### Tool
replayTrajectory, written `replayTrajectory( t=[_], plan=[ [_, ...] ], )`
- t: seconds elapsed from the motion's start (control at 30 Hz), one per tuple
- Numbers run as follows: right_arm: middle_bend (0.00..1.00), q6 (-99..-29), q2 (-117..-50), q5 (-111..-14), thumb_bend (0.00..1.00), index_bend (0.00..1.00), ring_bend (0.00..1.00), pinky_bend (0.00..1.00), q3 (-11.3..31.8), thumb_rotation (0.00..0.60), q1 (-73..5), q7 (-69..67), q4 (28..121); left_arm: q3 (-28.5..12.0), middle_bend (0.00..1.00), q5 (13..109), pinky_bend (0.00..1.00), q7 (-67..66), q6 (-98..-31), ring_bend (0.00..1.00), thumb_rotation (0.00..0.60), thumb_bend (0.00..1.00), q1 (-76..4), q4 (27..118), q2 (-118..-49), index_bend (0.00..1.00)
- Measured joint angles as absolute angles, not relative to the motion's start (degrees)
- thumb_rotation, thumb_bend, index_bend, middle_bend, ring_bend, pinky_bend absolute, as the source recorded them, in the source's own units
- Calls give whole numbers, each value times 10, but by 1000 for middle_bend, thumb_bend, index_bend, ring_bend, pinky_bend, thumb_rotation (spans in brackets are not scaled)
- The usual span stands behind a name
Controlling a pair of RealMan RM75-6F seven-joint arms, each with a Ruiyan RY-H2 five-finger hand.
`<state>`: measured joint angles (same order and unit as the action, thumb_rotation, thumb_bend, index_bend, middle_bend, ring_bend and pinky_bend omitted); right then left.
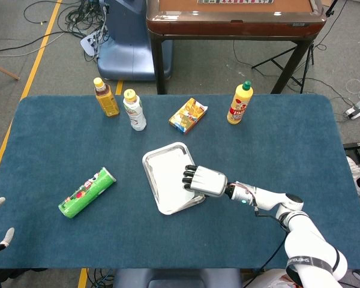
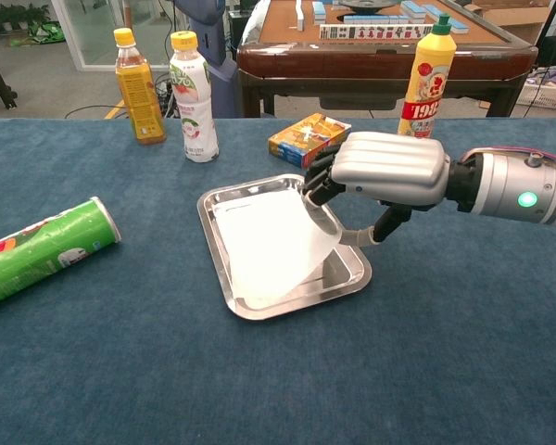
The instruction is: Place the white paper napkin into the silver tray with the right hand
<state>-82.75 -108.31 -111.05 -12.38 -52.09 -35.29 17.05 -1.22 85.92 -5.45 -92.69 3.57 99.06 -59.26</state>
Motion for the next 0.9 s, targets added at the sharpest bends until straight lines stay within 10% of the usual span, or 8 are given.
replayTrajectory(
  t=[0.9],
  plan=[
    [463, -780, -1109, -1091, 312, 681, 347, 305, -141, 600, -522, -344, 116, -12, 122, 859, 0, -57, -928, 107, 600, 274, 39, 991, -593, 195]
  ],
)
